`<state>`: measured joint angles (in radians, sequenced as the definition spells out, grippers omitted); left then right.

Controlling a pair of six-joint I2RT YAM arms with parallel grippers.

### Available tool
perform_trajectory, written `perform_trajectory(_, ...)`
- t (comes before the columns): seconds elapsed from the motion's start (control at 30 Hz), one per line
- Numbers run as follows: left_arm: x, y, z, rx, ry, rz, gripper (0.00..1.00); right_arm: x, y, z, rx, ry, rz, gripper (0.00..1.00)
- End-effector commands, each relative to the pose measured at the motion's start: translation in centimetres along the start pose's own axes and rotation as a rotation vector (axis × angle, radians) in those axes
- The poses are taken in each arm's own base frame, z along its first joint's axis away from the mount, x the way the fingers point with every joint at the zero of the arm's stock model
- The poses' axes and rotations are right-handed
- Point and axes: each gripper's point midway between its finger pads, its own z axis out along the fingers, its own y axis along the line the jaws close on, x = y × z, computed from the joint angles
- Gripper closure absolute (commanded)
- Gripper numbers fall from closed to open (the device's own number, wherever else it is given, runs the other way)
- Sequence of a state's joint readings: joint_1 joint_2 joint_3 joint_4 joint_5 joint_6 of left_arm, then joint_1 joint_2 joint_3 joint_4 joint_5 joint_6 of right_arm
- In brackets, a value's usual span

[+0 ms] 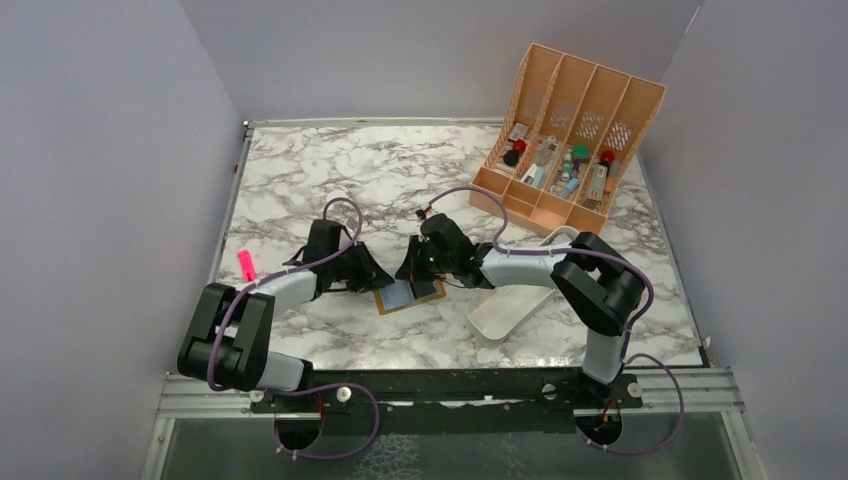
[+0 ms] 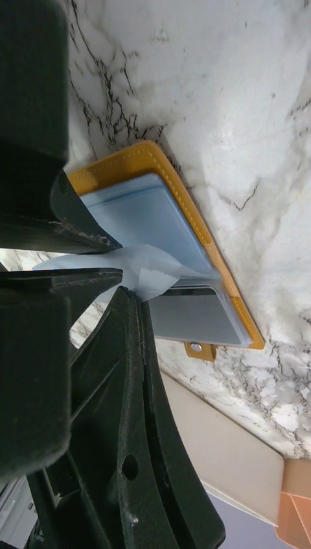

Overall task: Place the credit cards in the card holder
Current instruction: Turn over the card slot in the card holder.

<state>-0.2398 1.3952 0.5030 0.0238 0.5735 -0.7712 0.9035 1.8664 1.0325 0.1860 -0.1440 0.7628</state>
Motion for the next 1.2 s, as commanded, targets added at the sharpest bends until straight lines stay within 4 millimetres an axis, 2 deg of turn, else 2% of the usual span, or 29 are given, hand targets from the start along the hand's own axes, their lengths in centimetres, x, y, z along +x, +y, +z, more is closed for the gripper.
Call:
perform_trajectory(0.0, -1.3, -2.2, 0.4, 0.053, -0.037, 0.039, 0.84, -0.5, -0.1, -0.3, 0.006, -0.013, 0.001, 0.98)
perform_trajectory(0.07, -1.3, -2.9, 0.5, 0.066, -0.036, 0.049, 0.83, -0.5, -0.3, -0.3, 0.014, -0.011, -0.004, 0.95)
perform_trajectory(0.13, -1.2, -3.5, 0.5, 0.079, -0.034, 0.06, 0.8, -0.6, -0.4, -0.5, 0.025, -0.01, -0.015, 0.87)
perform_trajectory(0.27, -1.2, -4.6, 0.7, 0.093, -0.036, 0.082, 0.77, -1.9, -0.4, -1.8, 0.073, -0.035, -0.049, 0.73)
perform_trajectory(0.43, -1.4, -5.5, 1.2, 0.109, -0.04, 0.108, 0.73, -4.3, -1.2, -4.7, 0.18, -0.101, -0.131, 0.6)
perform_trajectory(0.6, -1.3, -6.4, 2.3, 0.127, -0.024, 0.137, 0.71, -6.3, -2.1, -8.6, 0.244, -0.147, -0.23, 0.52)
perform_trajectory(0.77, -1.1, -8.1, 3.2, 0.153, -0.009, 0.173, 0.7, -8.3, -4.0, -13.5, 0.342, -0.193, -0.339, 0.48)
perform_trajectory(0.93, -1.1, -8.9, 3.5, 0.168, -0.007, 0.186, 0.7, -10.1, -6.8, -17.8, 0.502, -0.215, -0.417, 0.47)
perform_trajectory(1.17, -1.5, -9.0, 3.4, 0.151, -0.018, 0.204, 0.67, -12.0, -9.9, -22.1, 0.671, -0.219, -0.476, 0.45)
